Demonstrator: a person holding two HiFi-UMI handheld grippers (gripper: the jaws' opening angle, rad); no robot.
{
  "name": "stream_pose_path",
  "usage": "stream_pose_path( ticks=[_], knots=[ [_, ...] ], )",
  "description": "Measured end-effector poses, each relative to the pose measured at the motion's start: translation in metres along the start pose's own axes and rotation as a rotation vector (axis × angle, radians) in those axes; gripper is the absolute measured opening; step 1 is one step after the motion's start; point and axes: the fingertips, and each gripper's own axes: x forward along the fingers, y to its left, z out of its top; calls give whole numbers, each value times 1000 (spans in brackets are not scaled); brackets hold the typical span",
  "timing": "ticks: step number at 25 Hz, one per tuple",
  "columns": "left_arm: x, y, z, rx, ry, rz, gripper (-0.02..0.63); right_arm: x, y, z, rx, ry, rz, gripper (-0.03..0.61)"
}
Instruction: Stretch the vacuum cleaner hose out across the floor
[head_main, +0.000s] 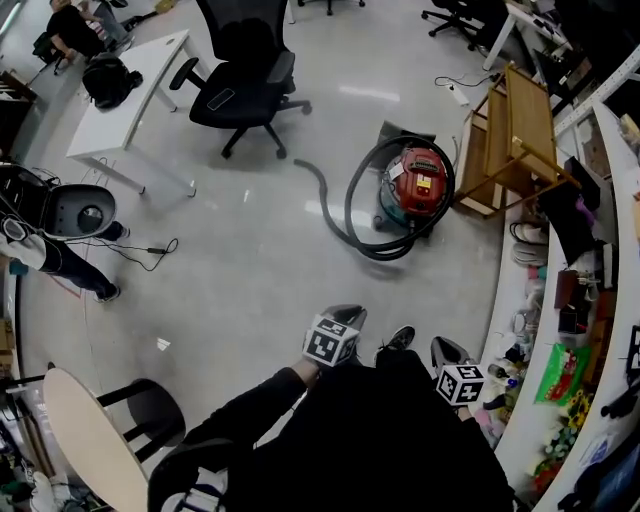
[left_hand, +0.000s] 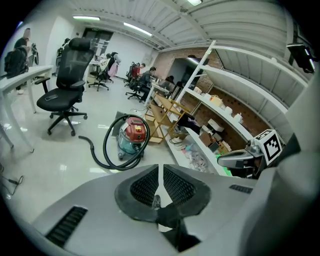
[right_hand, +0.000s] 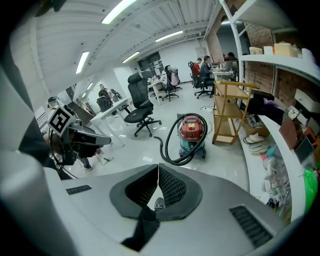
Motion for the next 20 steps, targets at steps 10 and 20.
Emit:
stream_pose_path(
  ticks=[10,20],
  knots=[
    [52,-5,94,14,-50,114,44,68,-70,102,-29,-65,123,15],
    [86,-28,172,-65,-102,234,44,99,-146,179,-22,-88,220,15]
  ],
)
